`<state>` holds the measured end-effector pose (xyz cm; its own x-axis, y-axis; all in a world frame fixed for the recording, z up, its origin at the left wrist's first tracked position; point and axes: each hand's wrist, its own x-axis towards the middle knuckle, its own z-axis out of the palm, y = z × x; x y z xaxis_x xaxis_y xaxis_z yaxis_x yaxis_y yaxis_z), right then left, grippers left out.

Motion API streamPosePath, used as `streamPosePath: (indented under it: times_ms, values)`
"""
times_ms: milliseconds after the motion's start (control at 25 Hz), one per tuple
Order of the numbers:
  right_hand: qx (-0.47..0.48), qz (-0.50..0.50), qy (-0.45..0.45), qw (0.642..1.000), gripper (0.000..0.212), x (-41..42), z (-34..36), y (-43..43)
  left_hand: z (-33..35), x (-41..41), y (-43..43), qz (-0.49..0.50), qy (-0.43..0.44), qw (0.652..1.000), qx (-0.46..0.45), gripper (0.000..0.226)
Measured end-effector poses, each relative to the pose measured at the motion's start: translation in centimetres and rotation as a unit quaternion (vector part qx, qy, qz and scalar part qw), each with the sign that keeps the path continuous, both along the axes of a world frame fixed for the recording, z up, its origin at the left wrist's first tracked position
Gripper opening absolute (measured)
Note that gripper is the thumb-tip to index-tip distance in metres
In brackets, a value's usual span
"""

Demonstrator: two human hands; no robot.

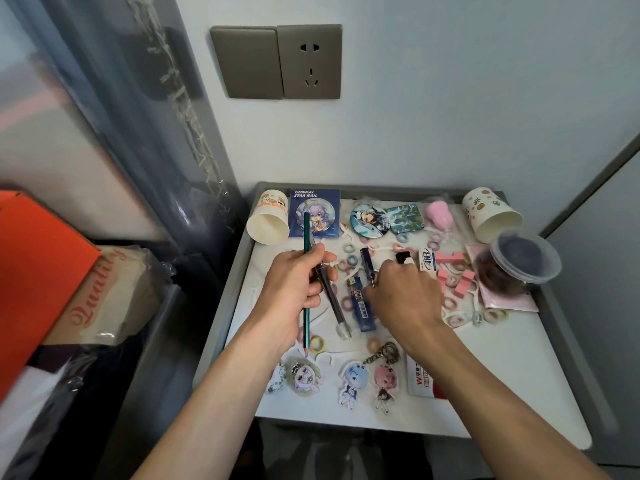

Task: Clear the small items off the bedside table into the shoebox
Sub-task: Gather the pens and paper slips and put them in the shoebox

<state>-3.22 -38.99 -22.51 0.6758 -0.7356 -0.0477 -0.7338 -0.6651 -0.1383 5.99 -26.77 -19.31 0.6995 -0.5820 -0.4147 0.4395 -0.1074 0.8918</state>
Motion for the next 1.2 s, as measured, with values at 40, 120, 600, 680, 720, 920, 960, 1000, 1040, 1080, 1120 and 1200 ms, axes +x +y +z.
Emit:
streamPosePath:
  times_ms: [40,120,600,680,720,920,960,1000,1040,1080,1120,1200]
  values:
    - [-0.001,-0.004,0.005,1.0,0.009,0.2,0.0,0.2,0.0,0.1,0.2,-0.002,-0.001,1.0,-0.001,0.025]
    - [-0.007,-0.009,0.0,1.0,0.008,0.4,0.0,0.5,-0.1,0.3,0.5,-0.005,-0.001,1.0,-0.003,0.025]
    - [-0.035,-0.048,-0.096,0.994,0.022,1.9,1.1,-0.1,0.2,1.2,2.6,-0.004,-0.005,1.0,-0.019,0.034]
    - [0.022,-0.012,-0.186,0.982,0.02,1.8,2.5,0.1,0.8,1.1,2.6,0.006,-0.007,0.999,-0.03,0.034]
    - [0.09,0.017,-0.234,0.968,0.019,1.7,3.4,0.6,1.1,1.0,2.5,0.014,-0.002,0.999,-0.039,0.034]
    - [0.376,0.093,-0.372,0.844,0.018,1.0,6.6,6.1,4.0,0.1,4.2,-0.003,0.097,0.977,-0.19,0.034]
    - [0.412,0.093,-0.391,0.818,0.019,0.8,7.2,6.9,4.7,-0.1,5.1,-0.017,0.102,0.972,-0.211,0.033]
    - [0.437,0.096,-0.399,0.8,0.02,0.6,8.1,7.8,5.6,-0.4,6.2,-0.017,0.098,0.969,-0.227,0.032]
    - [0.446,0.104,-0.395,0.797,0.02,0.4,8.8,8.5,6.2,-0.7,7.1,-0.005,0.092,0.967,-0.239,0.031]
    - [0.438,0.117,-0.382,0.805,0.02,0.2,9.6,9.3,6.8,-0.9,8.0,0.015,0.084,0.965,-0.249,0.031]
    - [0.414,0.133,-0.368,0.822,0.02,0.1,10.5,10.3,7.7,-1.2,9.2,0.04,0.066,0.964,-0.253,0.031]
    - [0.339,0.159,-0.369,0.851,0.017,-0.1,12.6,12.5,9.4,-1.6,12.0,0.093,-0.001,0.969,-0.228,0.032]
